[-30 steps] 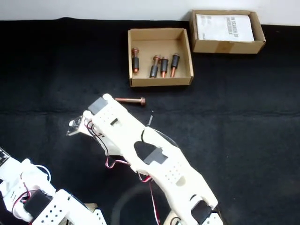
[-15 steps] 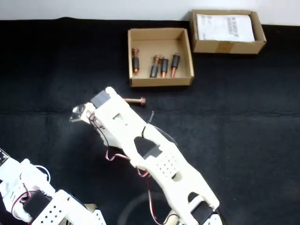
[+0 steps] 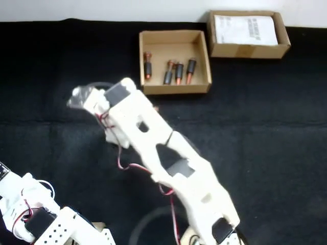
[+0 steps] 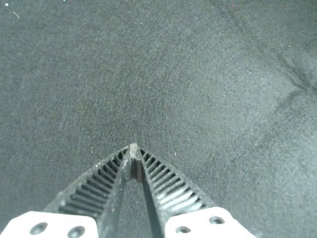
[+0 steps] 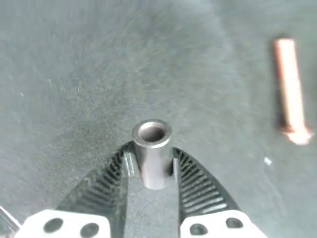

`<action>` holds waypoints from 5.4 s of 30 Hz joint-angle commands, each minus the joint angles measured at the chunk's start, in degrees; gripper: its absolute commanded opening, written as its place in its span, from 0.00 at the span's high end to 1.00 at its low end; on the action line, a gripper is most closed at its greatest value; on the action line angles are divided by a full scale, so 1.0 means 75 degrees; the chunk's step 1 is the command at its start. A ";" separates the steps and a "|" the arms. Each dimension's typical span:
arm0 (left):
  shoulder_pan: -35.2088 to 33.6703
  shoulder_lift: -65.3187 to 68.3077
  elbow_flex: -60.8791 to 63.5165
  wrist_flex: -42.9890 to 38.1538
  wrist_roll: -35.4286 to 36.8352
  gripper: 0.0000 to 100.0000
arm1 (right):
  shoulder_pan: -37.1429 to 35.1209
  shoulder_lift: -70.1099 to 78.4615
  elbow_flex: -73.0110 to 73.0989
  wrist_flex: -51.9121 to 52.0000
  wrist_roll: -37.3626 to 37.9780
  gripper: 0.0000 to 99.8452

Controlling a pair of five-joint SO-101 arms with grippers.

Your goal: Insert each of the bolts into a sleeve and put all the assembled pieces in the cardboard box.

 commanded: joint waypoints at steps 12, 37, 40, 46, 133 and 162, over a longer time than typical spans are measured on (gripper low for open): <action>0.0018 -0.0299 0.0123 0.0012 -0.0059 0.99 | 0.0639 -0.3815 -0.0275 0.0018 -0.1852 0.99; 0.5480 -0.0275 -0.1155 -0.0023 -0.1266 0.99 | 0.5011 -1.0086 -0.0193 0.0064 -0.4442 0.99; 0.6125 -0.0240 -0.1729 0.0012 -0.1266 0.99 | 0.5667 -1.0567 -0.0193 0.0064 -0.4419 0.99; 0.6605 0.1881 -0.3440 0.0012 -0.1254 0.99 | 0.6664 -1.1223 -0.0193 0.0064 -0.4442 0.99; 0.9582 2.1316 -1.9909 0.4454 -0.9483 0.99 | 0.9207 -1.8034 1.3955 -0.5773 -0.2192 0.99; 1.1036 2.0319 -2.5547 0.5873 -0.0399 0.99 | 0.6242 -1.8104 1.7272 -0.9090 -0.4911 0.99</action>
